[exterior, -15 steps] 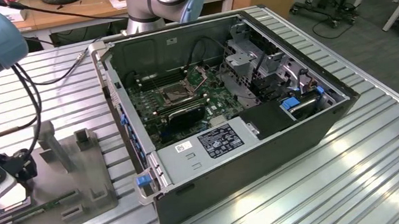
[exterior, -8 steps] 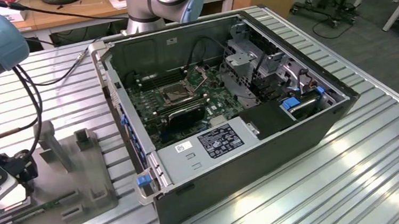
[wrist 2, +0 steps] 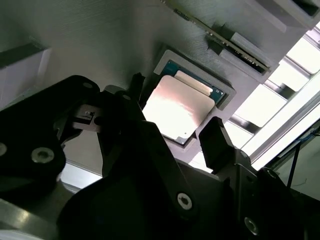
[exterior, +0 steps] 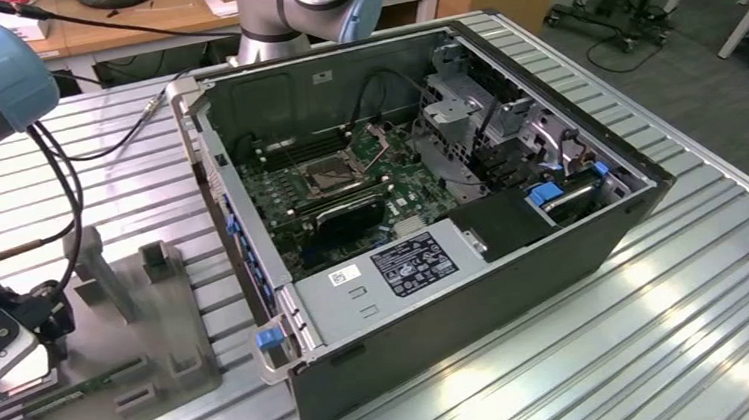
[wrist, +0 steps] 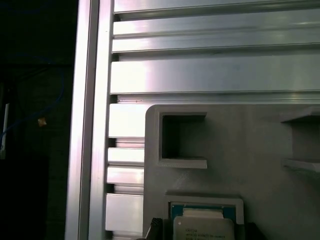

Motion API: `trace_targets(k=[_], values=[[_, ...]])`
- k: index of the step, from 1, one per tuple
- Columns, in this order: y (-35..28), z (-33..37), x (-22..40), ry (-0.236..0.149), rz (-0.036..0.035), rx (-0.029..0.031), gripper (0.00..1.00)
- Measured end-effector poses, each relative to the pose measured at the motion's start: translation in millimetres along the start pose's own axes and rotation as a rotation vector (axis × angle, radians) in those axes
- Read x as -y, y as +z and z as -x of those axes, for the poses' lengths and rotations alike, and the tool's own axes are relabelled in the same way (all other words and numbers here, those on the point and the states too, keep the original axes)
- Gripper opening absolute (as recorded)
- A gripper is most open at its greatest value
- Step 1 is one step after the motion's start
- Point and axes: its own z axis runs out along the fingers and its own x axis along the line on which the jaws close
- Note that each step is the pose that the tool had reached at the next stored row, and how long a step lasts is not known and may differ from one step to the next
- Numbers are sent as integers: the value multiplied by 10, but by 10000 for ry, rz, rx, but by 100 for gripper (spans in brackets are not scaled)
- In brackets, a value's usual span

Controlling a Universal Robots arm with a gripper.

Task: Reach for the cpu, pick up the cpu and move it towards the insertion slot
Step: 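Pick up the cpu and move it towards the insertion slot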

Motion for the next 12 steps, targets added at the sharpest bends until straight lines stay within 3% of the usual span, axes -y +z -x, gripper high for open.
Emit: trace_targets(k=[4,5,12], values=[[0,0,0,2,0,0,71],[0,0,1,2,-1,0,64],[0,0,1,4,-1,0,62]])
